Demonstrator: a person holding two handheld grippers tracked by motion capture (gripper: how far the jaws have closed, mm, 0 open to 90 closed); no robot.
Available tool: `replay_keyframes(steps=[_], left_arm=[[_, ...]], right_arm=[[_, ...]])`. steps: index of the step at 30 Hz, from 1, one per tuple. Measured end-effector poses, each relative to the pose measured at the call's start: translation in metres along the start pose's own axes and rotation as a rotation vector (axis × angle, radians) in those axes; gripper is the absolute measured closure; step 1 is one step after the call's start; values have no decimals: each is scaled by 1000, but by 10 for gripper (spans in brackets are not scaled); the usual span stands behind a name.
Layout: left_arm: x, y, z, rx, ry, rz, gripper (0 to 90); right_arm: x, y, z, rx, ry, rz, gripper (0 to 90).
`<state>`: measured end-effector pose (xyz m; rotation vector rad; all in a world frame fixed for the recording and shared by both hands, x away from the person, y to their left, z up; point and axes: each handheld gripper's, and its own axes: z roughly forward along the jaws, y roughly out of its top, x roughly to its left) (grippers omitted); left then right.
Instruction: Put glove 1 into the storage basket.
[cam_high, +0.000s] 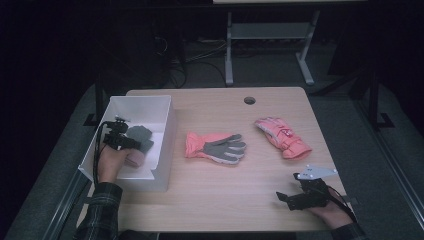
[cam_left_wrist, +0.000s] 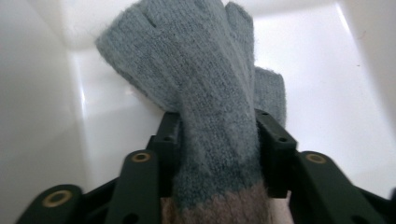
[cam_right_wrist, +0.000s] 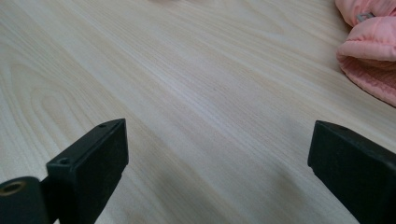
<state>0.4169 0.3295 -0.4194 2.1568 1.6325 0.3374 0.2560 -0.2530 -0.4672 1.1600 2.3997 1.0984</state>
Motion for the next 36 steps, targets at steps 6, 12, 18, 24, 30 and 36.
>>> replay_keyframes(steps=[6, 12, 18, 24, 30, 36], left_arm=[[-6, 2, 6, 9, 25, 15, 341], [-10, 4, -5, -32, 47, 1, 223], [-14, 11, -24, -77, 52, 20, 183], [-24, 20, -53, -149, -5, 61, 180], [-36, 30, -73, -184, -52, 109, 169], [-59, 40, -97, -246, -146, 180, 162]], right_arm=[[0, 0, 0, 1, 3, 4, 48], [0, 0, 0, 2, 5, 3, 47], [0, 0, 1, 2, 7, 3, 47], [1, 0, 1, 2, 6, -1, 48], [0, 0, 1, 4, 4, 2, 48], [0, 0, 1, 3, 5, -4, 47]])
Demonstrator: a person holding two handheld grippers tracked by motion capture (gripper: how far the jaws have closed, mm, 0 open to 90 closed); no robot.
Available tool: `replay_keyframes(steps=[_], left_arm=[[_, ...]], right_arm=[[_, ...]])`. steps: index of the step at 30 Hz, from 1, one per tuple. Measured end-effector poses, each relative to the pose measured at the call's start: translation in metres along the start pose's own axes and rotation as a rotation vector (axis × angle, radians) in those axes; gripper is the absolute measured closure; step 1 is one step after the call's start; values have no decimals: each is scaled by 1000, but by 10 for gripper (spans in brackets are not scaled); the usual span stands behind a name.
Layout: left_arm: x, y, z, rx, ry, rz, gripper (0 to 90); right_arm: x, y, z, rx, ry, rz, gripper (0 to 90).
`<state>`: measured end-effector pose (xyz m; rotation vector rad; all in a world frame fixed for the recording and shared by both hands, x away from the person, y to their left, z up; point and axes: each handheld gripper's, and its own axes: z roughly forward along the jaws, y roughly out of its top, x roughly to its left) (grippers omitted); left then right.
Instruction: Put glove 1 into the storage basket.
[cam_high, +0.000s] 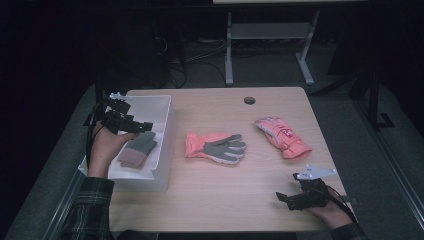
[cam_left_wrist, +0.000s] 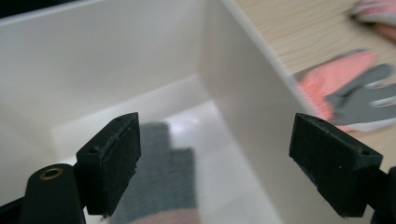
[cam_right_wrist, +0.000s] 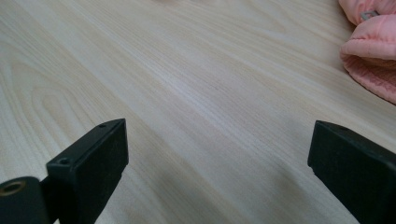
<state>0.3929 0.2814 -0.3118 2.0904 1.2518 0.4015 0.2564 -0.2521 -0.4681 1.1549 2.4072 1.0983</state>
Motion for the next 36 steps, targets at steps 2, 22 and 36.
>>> replay_keyframes(steps=[2, 22, 36], left_arm=[[-4, 2, -2, -8, -16, 14, 158], [-90, 23, 6, -62, -219, 170, 137], [-150, 15, 34, -37, -335, 258, 153]], right_arm=[[0, 0, 0, 0, 0, 0, 47], [0, 0, 0, 1, 1, 5, 47], [0, 0, 0, -2, 2, 0, 48]])
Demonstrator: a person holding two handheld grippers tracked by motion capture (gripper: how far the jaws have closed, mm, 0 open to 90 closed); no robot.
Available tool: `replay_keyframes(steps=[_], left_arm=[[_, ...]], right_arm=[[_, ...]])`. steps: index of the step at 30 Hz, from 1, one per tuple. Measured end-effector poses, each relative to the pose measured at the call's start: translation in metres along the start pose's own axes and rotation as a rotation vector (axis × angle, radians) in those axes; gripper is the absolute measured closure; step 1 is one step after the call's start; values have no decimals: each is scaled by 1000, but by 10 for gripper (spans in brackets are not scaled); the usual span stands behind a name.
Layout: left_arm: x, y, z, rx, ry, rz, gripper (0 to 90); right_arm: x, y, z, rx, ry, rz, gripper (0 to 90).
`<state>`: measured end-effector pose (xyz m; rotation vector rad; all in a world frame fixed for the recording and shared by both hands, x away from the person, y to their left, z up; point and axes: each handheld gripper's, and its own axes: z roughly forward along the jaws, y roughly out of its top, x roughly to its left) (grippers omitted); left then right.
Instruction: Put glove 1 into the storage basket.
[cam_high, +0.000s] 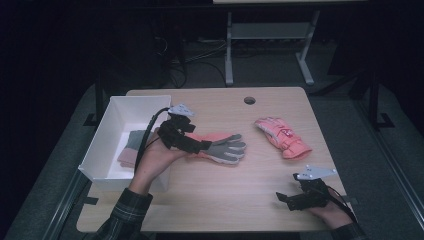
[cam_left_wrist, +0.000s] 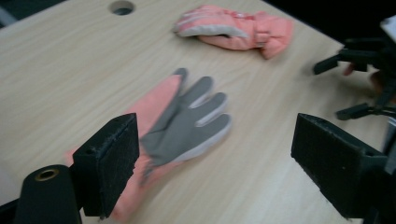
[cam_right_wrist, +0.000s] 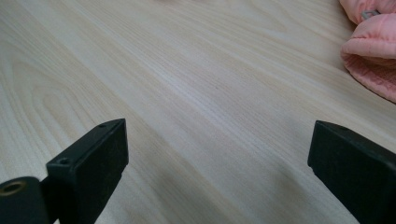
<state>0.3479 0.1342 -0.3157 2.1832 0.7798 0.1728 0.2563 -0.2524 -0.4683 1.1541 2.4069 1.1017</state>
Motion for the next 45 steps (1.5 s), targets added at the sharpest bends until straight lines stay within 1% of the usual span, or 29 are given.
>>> replay_keyframes(steps=[1, 3, 4, 5, 6, 7, 9, 10, 11, 12, 13, 14, 15, 16, 20, 21, 22, 23, 24, 25, 26, 29, 34, 35, 38, 39, 42, 43, 45], left_arm=[[-7, -1, 5, 4, -9, 18, 165], [-13, -2, 10, -4, -20, 20, 191], [-13, -2, 10, -4, -20, 20, 214], [-17, -4, 16, -1, -25, 32, 232], [-17, -4, 16, -1, -25, 32, 238], [-20, -8, 23, 1, -38, 36, 262], [-22, -11, 30, 11, -38, 49, 296], [-24, -14, 34, 12, -39, 44, 320], [-24, -16, 37, 21, -36, 51, 342], [-24, -16, 37, 21, -36, 51, 369], [-25, -19, 46, 34, -42, 48, 393], [-25, -19, 46, 34, -42, 48, 404], [-26, -21, 51, 58, -33, 69, 425], [-26, -21, 51, 58, -33, 69, 444], [-24, -26, 64, 77, -5, 82, 550], [-25, -28, 66, 72, -1, 68, 590], [-25, -28, 66, 72, -1, 68, 623], [-23, -29, 70, 74, 11, 77, 623], [-23, -30, 73, 78, 22, 72, 663], [-21, -31, 76, 82, 30, 69, 739], [-17, -34, 81, 78, 30, 50, 783], [-11, -37, 86, 80, 46, 34, 897], [0, -39, 94, 76, 100, 0, 897], [0, -39, 94, 76, 100, 0, 897], [6, -38, 102, 91, 138, 10, 897], [6, -38, 102, 91, 138, 10, 898], [11, -39, 107, 80, 162, 1, 897], [14, -38, 109, 71, 180, -7, 897], [18, -37, 110, 66, 189, -17, 897]], right_arm=[[0, 0, 0, 1, 0, 0, 47], [0, 0, 0, 1, 0, 1, 48], [0, 0, 0, 1, 0, 1, 48], [0, 0, 0, 1, 0, 1, 47], [0, 0, 0, 1, 0, 1, 47], [0, 0, 0, 1, 1, 1, 47], [0, 0, 0, 1, 0, 0, 47], [0, 0, 0, 0, 1, 0, 47], [0, 0, 0, 0, 1, 1, 48], [0, 0, 0, 0, 1, 1, 48], [0, 1, 0, 2, 1, 2, 48], [0, 1, 0, 4, 1, 1, 47], [0, 1, 0, 6, 3, -4, 48], [1, 1, 1, 5, 3, -3, 48], [1, 1, 1, 3, 8, 1, 48], [1, 1, 1, 2, 10, -1, 47], [1, 1, 1, 2, 10, -1, 47], [1, 1, 1, 4, 9, -4, 48], [1, 1, 1, 4, 9, -8, 47], [1, 2, 1, 6, 9, -2, 47], [0, 2, 2, 6, 8, -5, 48], [2, 3, 2, 8, 7, -3, 47], [1, 1, 2, 11, 10, -8, 48], [1, 1, 2, 5, 12, -4, 48], [1, 1, 2, 6, 10, -5, 48], [1, 1, 2, 6, 11, -9, 48], [2, 1, 2, 11, 13, -8, 48], [2, 1, 3, 13, 14, -7, 48], [2, 1, 3, 15, 13, -4, 48]])
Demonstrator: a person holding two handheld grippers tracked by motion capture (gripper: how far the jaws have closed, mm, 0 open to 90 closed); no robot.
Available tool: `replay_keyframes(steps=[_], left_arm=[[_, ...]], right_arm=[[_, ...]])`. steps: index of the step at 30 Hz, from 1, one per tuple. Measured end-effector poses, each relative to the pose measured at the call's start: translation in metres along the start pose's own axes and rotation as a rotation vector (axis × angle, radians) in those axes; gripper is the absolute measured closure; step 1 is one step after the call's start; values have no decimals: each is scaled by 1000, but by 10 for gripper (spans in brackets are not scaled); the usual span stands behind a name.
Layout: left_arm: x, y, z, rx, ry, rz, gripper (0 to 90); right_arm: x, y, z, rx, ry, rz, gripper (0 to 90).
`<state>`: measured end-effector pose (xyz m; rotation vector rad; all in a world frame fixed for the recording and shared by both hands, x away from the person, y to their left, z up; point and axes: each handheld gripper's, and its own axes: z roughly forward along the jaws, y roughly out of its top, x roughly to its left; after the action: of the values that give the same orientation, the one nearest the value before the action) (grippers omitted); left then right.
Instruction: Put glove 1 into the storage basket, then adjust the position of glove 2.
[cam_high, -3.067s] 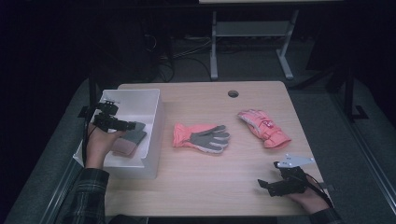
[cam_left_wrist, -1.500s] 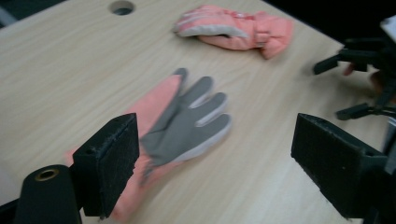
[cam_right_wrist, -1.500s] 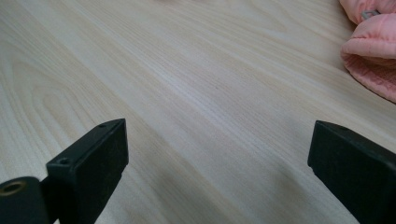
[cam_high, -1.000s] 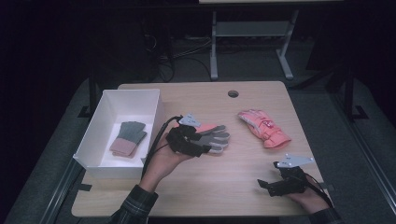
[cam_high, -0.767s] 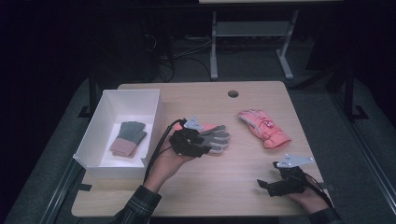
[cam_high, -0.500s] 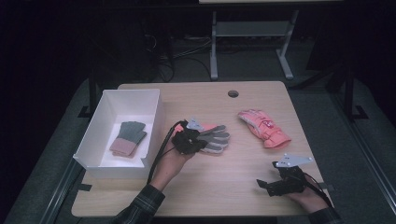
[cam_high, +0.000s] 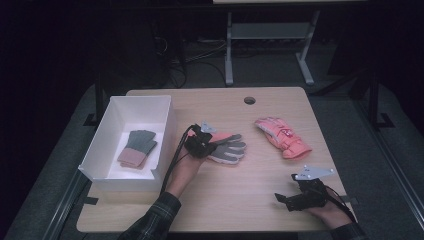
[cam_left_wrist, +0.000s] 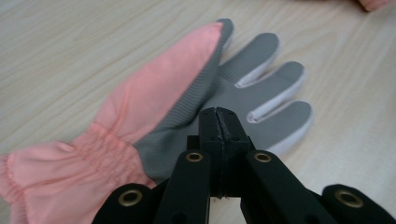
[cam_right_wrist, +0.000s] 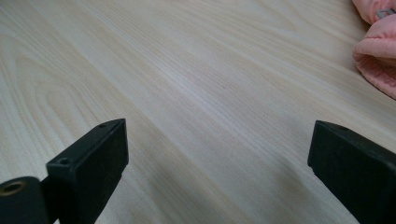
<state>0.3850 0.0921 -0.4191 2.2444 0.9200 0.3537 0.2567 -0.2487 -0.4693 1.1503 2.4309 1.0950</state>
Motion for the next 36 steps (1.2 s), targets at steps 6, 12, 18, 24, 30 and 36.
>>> replay_keyframes(steps=[6, 12, 18, 24, 30, 36], left_arm=[[10, -1, 7, 9, 32, -16, 897], [15, -3, 12, 22, 42, -25, 897], [18, -6, 17, 37, 24, -40, 898], [12, -6, 16, 50, -13, -45, 898], [0, -3, 15, 76, -67, -2, 899], [-12, -2, 15, 91, -134, 12, 899]], right_arm=[[-1, 0, 0, -1, 1, -7, 48], [-1, 0, 0, -4, 3, -6, 48], [-2, 0, 1, -1, 1, -5, 48], [-1, -1, 1, 2, 3, -9, 48], [-1, -1, -1, -4, 2, -8, 48], [0, -1, 0, -1, 2, -7, 48]])
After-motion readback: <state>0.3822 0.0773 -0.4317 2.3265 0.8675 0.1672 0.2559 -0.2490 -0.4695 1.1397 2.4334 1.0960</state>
